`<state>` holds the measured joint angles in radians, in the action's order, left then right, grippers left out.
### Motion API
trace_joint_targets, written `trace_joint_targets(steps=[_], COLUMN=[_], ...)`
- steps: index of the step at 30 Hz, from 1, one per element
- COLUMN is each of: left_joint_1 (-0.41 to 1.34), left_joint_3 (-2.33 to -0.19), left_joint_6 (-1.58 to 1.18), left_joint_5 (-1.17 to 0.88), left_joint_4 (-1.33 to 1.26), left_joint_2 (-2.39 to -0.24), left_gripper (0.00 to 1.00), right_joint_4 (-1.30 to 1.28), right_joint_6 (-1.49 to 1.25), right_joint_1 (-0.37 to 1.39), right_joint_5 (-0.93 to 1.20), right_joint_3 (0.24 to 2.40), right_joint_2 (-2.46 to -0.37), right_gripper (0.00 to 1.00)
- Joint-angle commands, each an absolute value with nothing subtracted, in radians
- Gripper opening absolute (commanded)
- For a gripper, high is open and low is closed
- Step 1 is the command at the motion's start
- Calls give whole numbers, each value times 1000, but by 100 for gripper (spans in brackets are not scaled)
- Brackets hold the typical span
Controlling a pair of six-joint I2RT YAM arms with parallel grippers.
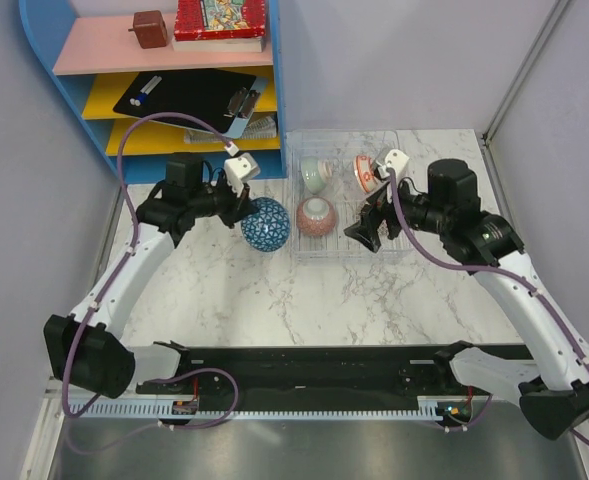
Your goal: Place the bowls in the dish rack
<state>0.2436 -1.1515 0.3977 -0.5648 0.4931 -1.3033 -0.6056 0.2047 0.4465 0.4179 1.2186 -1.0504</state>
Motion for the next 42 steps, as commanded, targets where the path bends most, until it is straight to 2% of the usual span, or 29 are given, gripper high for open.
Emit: trace_joint_targets(steps=[1,8,36,39,41,42], left_joint_1=[354,431,520,526,528,528], left_joint_3=[-1232,-1281,-1342,-1339,-1338,-1338], left_joint_6=[384,359,296,298,299,301], left_joint_5=[-680,-666,-655,-650,-644,-641], left_joint_4=[488,442,365,365,365,364], left_joint_2=[-1278,-1292,-1361,-1364,-1364,-1365], left_gripper=[2,2,2,2,2,2], right_joint_4=[-601,-609,-519,-508,-500,-497], right_joint_6=[103,12,-133,-149,-153,-161], right_joint_1=[445,397,394,394,394,394], right_joint_5=[812,1101,1213,1223,1232,1233], right_joint_3=[1327,1434,1454,1456,1454,1448], right_joint_2=[-1169,-1377,-1585,-1583,-1582,-1582], right_gripper=[98,98,98,94,85,78])
